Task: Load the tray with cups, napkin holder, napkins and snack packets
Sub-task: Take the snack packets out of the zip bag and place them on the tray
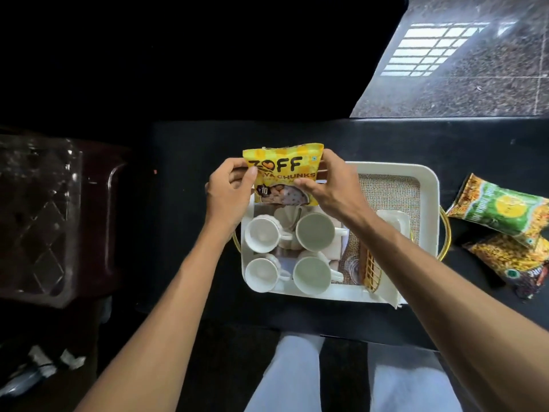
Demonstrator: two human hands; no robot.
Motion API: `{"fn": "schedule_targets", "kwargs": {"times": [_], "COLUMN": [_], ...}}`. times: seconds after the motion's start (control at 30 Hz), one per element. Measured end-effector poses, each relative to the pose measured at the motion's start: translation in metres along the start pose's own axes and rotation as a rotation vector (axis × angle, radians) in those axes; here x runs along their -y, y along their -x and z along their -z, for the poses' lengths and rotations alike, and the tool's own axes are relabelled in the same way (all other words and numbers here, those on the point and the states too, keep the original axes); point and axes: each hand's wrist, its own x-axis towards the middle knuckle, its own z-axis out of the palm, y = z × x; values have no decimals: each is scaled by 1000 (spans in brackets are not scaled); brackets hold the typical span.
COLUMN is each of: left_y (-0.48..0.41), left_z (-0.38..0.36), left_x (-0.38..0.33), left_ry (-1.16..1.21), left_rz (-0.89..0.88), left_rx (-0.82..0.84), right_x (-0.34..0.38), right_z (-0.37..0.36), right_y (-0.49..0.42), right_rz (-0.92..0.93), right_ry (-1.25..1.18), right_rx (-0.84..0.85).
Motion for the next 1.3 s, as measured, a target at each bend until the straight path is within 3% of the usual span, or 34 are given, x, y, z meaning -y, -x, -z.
{"fn": "schedule_targets", "kwargs": {"times": [0.2,0.43,0.6,0.77,1.03,1.13,1.3], "left_y": [0,5,23,47,106,127,141], "left_z": [2,14,14,-16,-169,-227,-291], "left_x": [4,3,-5,-40,-108,-123,-126], "left_ry": [-12,-48,-127,-98,-202,-220,-300], "left_rz": [50,77,6,-132,-444,-442,-364], "left_rx": [4,12,-108,-197,168,286,355], "right_x": [-2,-2,0,-19,-105,-135,-165], "right_z": [-12,-3,28,99,217,245,268], "right_y": [-1,1,25,81,157,164,155], "right_rz": [-10,-40,-32,-39,-261,-320,-350], "right_ry": [71,-21,-77,-123,-147,-123,12], "right_rx": [-18,-89,-136,-311,-711,-726,-586]}}
